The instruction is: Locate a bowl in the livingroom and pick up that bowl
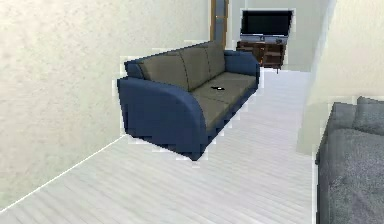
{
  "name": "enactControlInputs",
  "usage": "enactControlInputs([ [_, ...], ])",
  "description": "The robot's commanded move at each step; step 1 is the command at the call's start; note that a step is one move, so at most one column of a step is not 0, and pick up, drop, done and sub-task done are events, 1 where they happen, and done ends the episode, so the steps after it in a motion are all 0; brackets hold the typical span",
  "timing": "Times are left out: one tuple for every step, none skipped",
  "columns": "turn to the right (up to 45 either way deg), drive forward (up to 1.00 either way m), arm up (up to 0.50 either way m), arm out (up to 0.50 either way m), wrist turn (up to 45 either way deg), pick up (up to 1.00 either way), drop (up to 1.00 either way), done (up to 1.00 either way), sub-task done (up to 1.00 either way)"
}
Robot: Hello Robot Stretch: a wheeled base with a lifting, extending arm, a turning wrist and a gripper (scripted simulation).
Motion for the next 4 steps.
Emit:
enactControlInputs([
  [0.0,0.25,0.0,0.0,0.0,0.0,0.0,0.0,0.0],
  [24.0,0.0,0.0,0.0,0.0,0.0,0.0,0.0,0.0],
  [0.0,1.0,0.0,0.0,0.0,0.0,0.0,0.0,0.0],
  [0.0,0.9,0.0,0.0,0.0,0.0,0.0,0.0,0.0],
])
